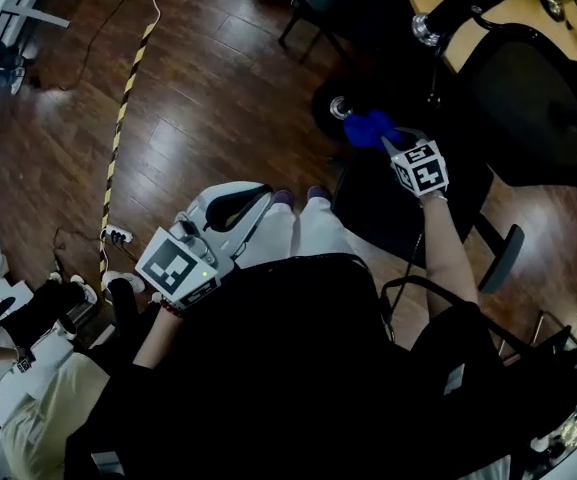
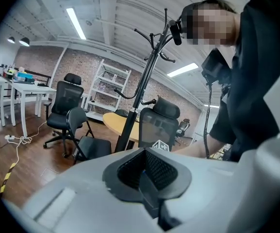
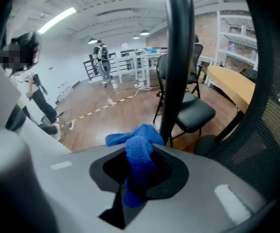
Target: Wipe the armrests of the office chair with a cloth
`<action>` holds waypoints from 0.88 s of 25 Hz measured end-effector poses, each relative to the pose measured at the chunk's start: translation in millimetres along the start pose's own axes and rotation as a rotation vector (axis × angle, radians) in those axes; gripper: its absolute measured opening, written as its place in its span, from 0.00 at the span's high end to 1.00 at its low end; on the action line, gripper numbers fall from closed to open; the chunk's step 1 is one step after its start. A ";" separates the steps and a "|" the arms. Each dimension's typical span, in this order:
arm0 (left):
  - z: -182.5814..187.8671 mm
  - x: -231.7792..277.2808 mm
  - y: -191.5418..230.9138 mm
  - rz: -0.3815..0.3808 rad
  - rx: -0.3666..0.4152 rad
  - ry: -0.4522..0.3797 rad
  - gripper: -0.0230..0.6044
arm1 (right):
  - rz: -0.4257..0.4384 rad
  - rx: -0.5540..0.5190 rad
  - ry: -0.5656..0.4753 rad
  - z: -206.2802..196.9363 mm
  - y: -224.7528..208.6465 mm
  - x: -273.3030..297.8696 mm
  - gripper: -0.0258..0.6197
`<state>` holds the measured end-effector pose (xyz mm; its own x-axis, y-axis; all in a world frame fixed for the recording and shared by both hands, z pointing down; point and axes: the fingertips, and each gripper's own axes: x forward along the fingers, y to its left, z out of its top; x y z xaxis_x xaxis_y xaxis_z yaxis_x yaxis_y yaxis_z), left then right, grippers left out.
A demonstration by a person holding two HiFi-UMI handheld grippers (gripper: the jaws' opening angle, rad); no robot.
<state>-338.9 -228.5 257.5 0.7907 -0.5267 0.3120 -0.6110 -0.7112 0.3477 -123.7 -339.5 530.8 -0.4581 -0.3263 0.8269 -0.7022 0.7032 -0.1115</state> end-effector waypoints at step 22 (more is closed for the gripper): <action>-79.5 71.5 -18.5 -0.321 -0.002 0.090 0.95 | 0.332 -0.081 0.120 -86.3 228.7 -26.5 0.85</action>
<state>-274.1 -216.0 343.7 0.9363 -0.2327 0.2629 -0.3314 -0.8332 0.4426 -225.1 -115.6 530.9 -0.5832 0.0009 0.8123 -0.4786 0.8076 -0.3445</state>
